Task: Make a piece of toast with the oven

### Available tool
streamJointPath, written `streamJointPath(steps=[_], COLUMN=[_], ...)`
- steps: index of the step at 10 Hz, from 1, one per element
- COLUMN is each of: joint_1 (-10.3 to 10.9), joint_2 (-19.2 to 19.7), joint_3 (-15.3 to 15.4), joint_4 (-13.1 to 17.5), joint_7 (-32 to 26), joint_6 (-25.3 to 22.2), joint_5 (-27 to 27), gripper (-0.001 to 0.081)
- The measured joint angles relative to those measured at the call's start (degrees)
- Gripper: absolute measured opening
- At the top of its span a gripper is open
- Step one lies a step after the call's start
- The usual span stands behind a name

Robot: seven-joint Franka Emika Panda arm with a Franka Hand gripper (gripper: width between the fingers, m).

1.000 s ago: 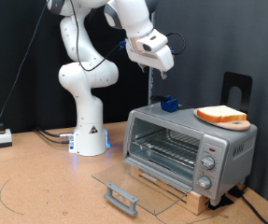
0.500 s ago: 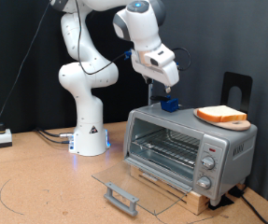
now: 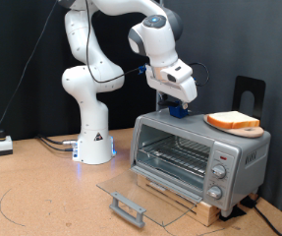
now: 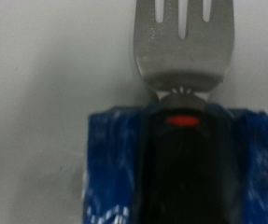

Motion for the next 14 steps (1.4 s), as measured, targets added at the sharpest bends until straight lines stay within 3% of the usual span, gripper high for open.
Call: streamJointPath(steps=[4, 10, 11, 12, 13, 14], joint_1=[1.1, 1.4, 1.4, 1.4, 1.4, 1.4], joint_2=[2.3, 4.6, 4.7, 4.7, 4.7, 4.7], joint_3=[0.8, 0.9, 0.9, 0.8, 0.8, 0.8], joint_4=[-0.8, -0.8, -0.8, -0.8, -0.7, -0.6], joint_7=[-3.0, -6.3, -6.3, -6.3, -6.3, -6.3], joint_6=[4.3, 4.4, 4.4, 4.4, 4.4, 4.4], joint_5=[3.1, 5.2, 5.2, 5.2, 5.3, 5.3], gripper=[0.0810, 0.0784, 0.0609, 0.0609, 0.0412, 0.0411])
